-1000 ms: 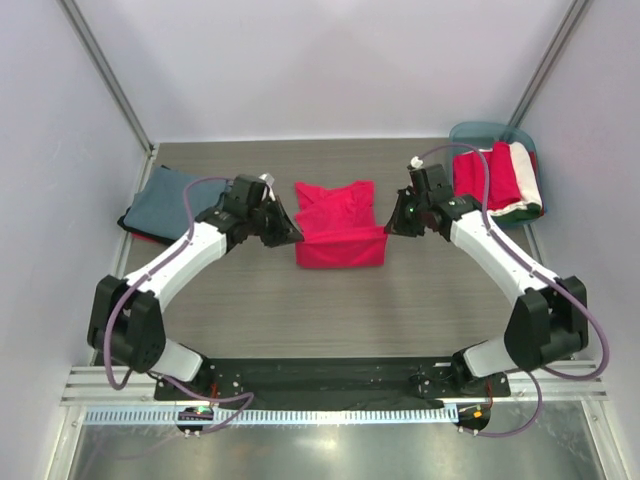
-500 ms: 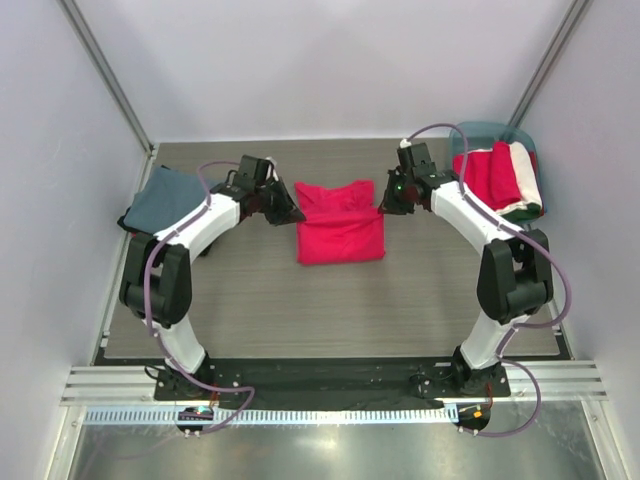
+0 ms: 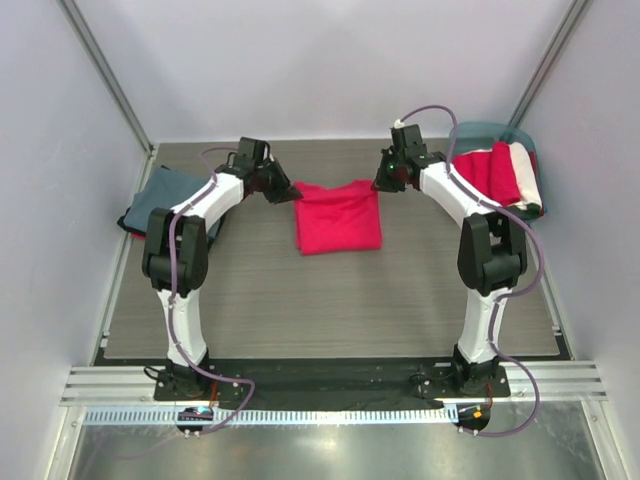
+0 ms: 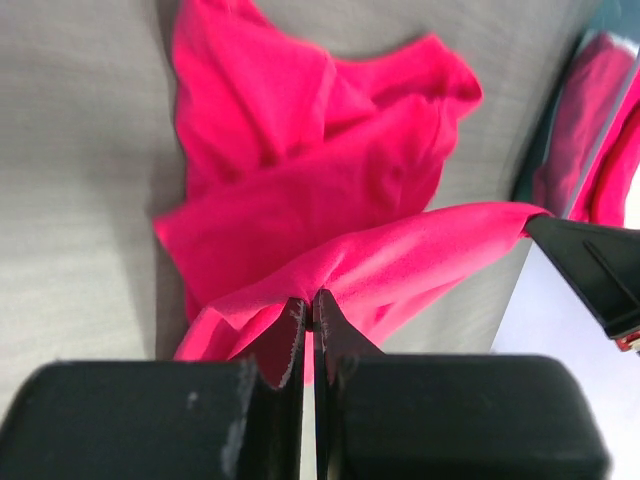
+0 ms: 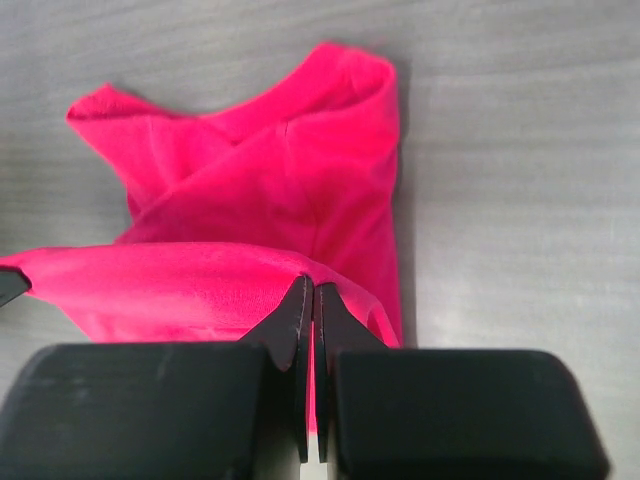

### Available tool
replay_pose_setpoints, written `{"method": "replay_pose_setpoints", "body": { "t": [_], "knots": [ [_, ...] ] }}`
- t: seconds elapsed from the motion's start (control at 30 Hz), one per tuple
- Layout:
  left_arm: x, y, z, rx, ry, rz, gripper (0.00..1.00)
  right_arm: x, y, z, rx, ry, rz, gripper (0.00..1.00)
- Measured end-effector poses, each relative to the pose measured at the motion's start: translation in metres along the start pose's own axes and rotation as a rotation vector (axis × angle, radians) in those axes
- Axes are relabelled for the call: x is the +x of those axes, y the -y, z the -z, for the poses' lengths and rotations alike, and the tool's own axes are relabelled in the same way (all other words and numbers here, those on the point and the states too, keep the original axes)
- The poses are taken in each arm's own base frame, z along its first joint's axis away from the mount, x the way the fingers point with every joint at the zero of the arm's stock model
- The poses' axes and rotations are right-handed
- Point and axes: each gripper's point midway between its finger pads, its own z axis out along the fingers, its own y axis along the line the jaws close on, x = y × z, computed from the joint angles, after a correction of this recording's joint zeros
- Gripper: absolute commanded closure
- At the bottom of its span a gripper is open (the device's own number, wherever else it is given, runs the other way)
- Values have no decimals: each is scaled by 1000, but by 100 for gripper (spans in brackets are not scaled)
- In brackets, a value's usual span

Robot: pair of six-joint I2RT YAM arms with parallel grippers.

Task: Fold and stack the t-shirts
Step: Fold the tshirt

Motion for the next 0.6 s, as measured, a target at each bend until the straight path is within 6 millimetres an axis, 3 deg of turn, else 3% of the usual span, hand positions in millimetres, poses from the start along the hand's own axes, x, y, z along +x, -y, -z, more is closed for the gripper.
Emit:
{"method": "replay_pose_setpoints", "body": {
  "t": [0.1, 0.13, 0.2, 0.23, 0.27, 0.33, 0.47, 0.6],
  "knots": [
    [-16, -5, -16, 2, 10, 14, 98, -10, 2, -20, 1, 6, -6, 98],
    [-22, -7, -24, 2, 12, 21, 96, -13, 3, -27, 1, 5, -9, 92],
    [-39, -10, -40, 12, 26, 26, 53, -20, 4, -43, -10, 12, -17, 66],
    [-47, -12, -48, 18, 38, 25, 39, -23, 7, -53, -15, 17, -26, 50],
    [-54, -14, -56, 21, 45, 35, 19, -27, 9, -60, -16, 24, -34, 47],
    [-67, -20, -67, 24, 59, 37, 3, -31, 15, -74, -24, 33, -42, 34],
    [-75, -30, -68, 2, 82, 29, 1, -32, 24, -81, -25, 55, -50, 32],
    [-66, -34, -51, -20, 103, -7, 3, -19, 31, -73, -30, 71, -50, 34]
  ]
}}
